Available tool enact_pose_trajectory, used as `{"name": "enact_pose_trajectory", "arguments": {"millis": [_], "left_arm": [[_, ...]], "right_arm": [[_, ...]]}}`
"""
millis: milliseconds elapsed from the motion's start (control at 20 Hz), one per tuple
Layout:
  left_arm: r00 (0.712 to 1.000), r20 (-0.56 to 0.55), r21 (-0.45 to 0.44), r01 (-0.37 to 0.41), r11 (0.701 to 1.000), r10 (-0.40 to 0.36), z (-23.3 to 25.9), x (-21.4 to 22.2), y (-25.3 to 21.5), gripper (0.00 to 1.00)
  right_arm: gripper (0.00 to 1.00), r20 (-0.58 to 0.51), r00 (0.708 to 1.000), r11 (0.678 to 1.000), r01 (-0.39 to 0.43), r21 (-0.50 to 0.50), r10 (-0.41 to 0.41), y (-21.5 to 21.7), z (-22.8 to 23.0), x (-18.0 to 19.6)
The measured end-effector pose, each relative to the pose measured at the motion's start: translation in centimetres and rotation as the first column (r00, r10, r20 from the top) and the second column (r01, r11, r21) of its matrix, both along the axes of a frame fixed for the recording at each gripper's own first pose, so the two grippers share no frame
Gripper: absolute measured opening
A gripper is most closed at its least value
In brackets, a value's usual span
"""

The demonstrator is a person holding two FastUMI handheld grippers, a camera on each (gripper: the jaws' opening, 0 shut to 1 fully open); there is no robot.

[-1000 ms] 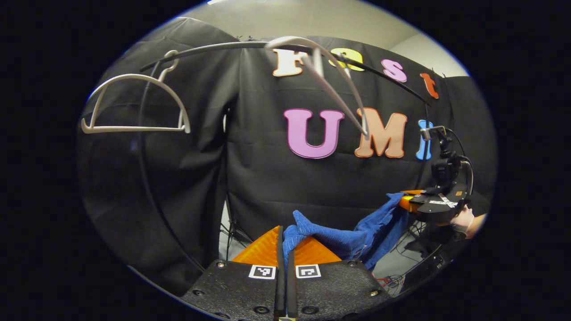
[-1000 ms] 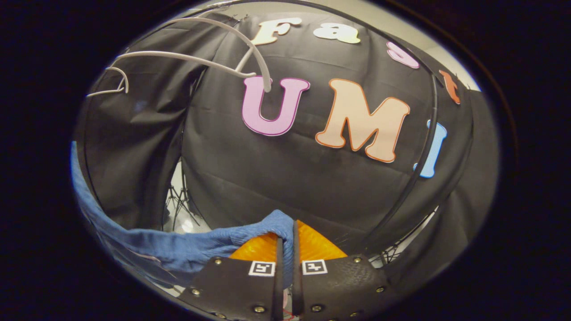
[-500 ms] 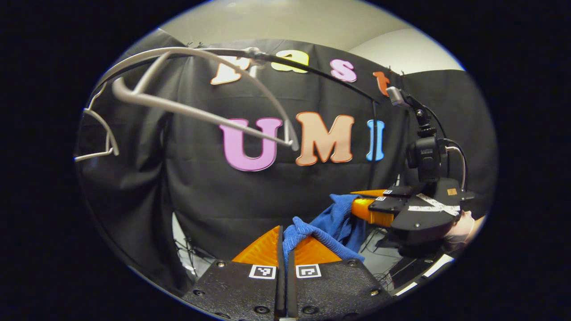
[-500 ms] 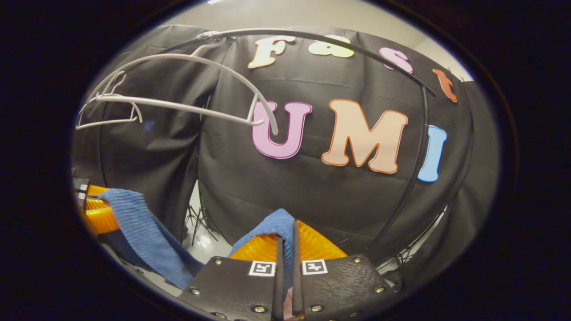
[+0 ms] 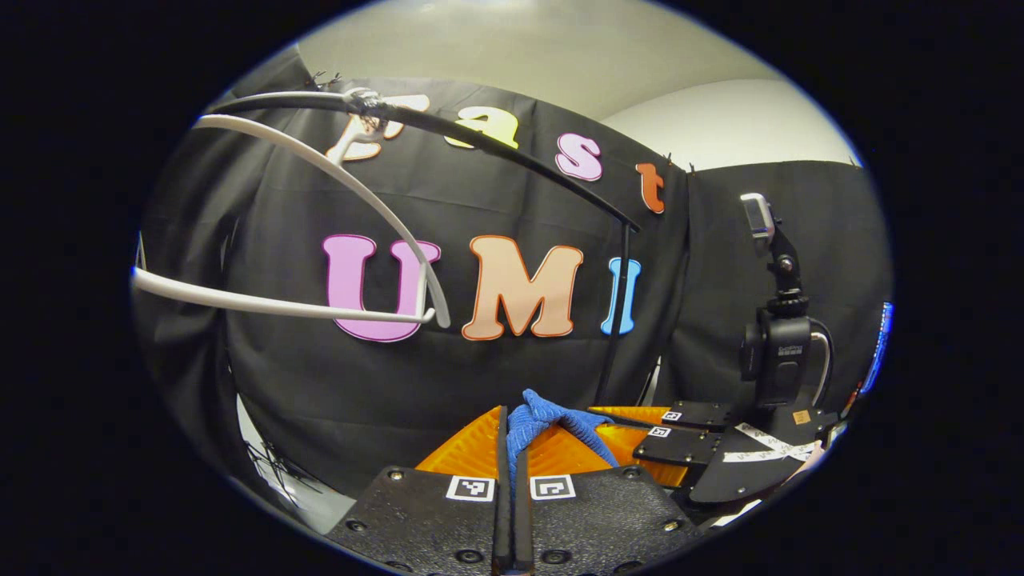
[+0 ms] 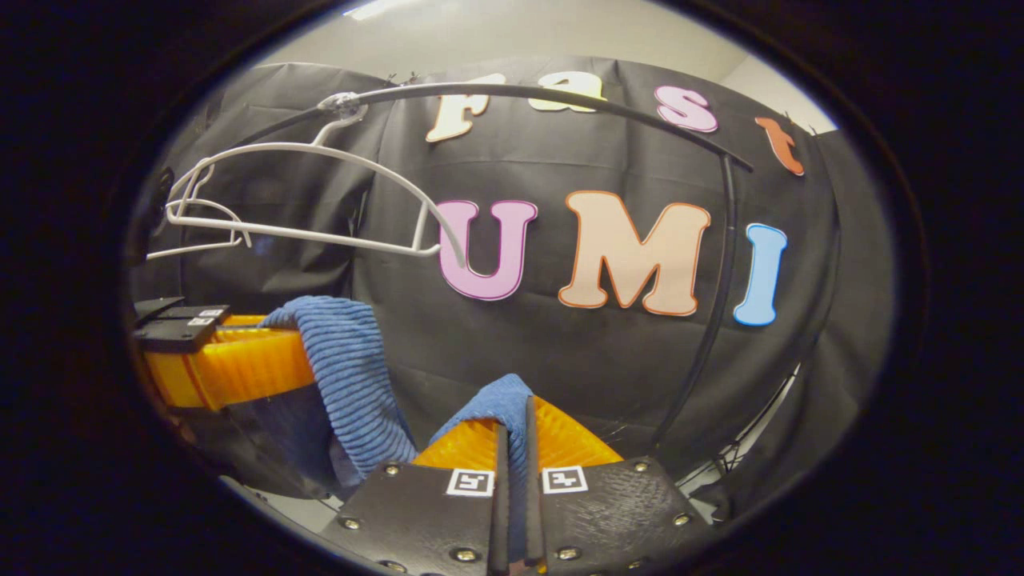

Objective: Grasp the clothes on the hanger with both hands and then place them into the laundry hamper below.

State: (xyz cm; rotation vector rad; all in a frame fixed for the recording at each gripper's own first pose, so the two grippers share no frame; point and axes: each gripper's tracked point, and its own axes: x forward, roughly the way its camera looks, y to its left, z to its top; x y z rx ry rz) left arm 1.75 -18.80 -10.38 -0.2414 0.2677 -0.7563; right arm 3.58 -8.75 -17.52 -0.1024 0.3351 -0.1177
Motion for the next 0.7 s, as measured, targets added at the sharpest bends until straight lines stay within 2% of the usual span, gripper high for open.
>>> {"name": "enact_pose_trajectory", "arguments": {"millis": [250,300,350,700], "left_arm": [[0.992,-0.126,-0.007,0.01,1.0,-0.011,-4.2,-0.7,-1.6,0.02],[0.989,-0.147,0.001,0.006,1.0,-0.006,-5.1,-0.8,-1.6,0.02],[0.986,-0.164,0.015,0.002,1.0,0.001,-6.1,-0.9,-1.5,0.02],[0.977,-0.207,0.148,-0.015,0.989,0.046,-11.6,-1.4,1.3,0.02]], "right_arm": [[0.08,-0.062,0.998,1.0,0.009,0.016,-0.008,-1.0,-2.9,-0.8],[0.03,-0.073,0.997,1.0,0.009,0.022,-0.007,-1.0,-3.4,-0.9],[0.08,-0.084,0.996,1.0,0.007,0.025,-0.005,-1.1,-4.0,-1.0],[0.08,-0.136,0.99,0.998,-0.03,0.057,0.038,0.5,-6.7,-0.9]]}}
